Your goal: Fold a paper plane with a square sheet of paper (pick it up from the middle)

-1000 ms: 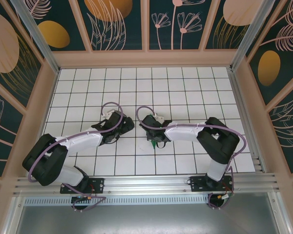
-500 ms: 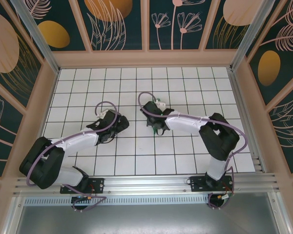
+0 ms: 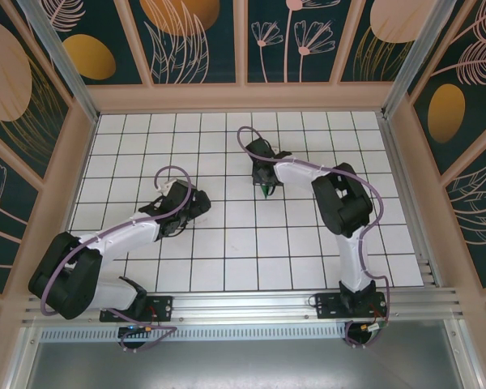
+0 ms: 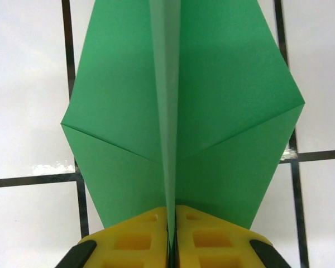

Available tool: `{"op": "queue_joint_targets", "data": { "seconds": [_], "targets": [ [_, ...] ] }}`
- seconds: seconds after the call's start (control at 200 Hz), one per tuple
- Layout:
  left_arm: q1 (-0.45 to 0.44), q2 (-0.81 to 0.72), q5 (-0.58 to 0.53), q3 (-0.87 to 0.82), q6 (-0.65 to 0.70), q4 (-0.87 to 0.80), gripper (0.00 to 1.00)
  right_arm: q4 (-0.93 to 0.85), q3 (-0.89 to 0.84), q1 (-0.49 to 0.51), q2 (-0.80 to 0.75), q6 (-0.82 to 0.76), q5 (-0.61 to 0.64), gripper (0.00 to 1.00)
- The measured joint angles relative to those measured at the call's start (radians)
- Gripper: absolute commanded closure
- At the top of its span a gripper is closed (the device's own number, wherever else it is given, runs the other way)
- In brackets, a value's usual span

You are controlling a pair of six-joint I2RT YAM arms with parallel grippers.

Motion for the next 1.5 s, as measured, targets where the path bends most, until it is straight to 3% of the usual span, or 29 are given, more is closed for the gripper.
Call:
{"op": "queue_joint_targets", "data": {
  "seconds": [0.335,0.465,0.711,0.911,1.026,1.176,1.341,1.501],
  "targets": [
    [0.000,0.000,-0.003,0.002,0.006,0.000,0.01,0.002,0.003,0.001,0.016,0.019,-0.011,0.83],
    [0.000,0.000,-0.019,0.005,0.007,-0.001,0.02,-0.004,0.009,0.002,0.016,0.041,-0.011,0.77],
    [0.002,0.003,-0.107,0.127,0.047,-0.052,0.01,-0.081,0.093,0.003,-0.014,0.072,-0.007,0.42],
    [0.082,-0.006,-0.152,0.212,0.154,-0.050,0.01,-0.082,0.073,-0.012,-0.269,0.075,0.036,0.17],
    [0.148,-0.056,-0.206,0.201,0.232,-0.017,0.02,-0.001,-0.048,-0.082,-0.484,0.054,0.100,0.02],
    [0.211,-0.149,-0.311,0.094,0.349,0.112,0.02,0.167,-0.339,-0.277,-0.699,-0.003,0.173,0.01],
    [0.261,-0.210,-0.435,-0.096,0.481,0.283,0.01,0.368,-0.669,-0.435,-0.757,-0.094,0.252,0.01],
    [0.323,-0.212,-0.484,-0.205,0.588,0.431,0.01,0.616,-0.913,-0.482,-0.761,-0.192,0.280,0.01]
  ]
}}
